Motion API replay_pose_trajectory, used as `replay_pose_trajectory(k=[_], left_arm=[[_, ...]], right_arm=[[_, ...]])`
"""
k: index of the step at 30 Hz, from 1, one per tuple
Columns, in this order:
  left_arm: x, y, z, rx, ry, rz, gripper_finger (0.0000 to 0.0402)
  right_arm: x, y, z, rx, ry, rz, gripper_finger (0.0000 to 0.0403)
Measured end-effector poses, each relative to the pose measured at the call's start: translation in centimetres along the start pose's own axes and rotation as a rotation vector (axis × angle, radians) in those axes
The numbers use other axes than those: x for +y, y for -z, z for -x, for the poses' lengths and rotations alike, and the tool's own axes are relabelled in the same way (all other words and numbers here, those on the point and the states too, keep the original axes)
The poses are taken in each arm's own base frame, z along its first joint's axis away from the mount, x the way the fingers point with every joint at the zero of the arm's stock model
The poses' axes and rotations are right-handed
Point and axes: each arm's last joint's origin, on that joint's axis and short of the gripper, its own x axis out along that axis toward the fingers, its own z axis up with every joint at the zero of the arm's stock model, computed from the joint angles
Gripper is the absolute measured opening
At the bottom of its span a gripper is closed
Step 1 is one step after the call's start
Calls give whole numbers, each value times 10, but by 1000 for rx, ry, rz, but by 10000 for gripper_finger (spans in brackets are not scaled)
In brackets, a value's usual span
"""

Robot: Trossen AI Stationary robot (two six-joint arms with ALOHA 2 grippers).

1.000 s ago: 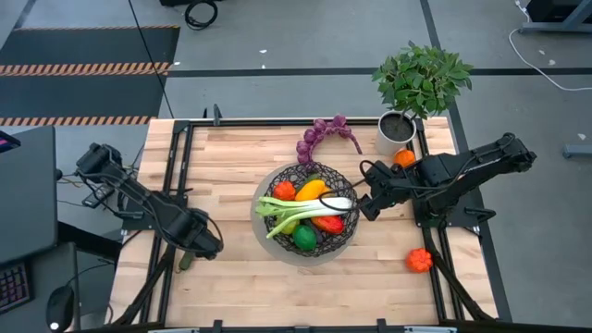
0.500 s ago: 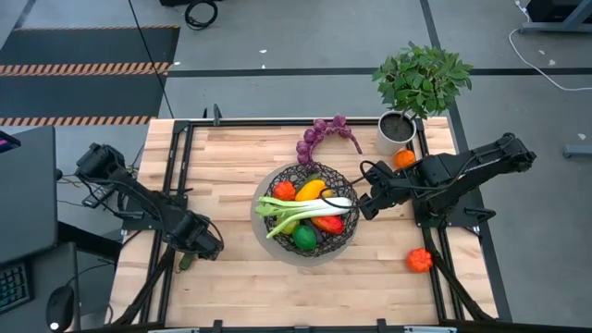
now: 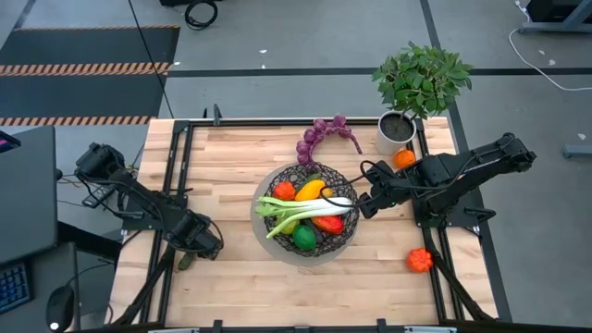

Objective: Build produce basket
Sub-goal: Put the green chili pepper into the black wire basket

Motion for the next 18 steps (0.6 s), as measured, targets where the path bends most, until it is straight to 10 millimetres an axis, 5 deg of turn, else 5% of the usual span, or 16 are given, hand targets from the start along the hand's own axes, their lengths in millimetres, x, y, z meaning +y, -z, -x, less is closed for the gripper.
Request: replay_pose_trajectory(k=[12, 18], left_arm=[[-18, -1, 12, -6, 116, -62, 70], [-44, -2, 44, -107, 258, -109, 77]], right_arm=[[0, -1, 0, -22, 8, -14, 346], [0, -1, 0, -32, 12, -19, 346]])
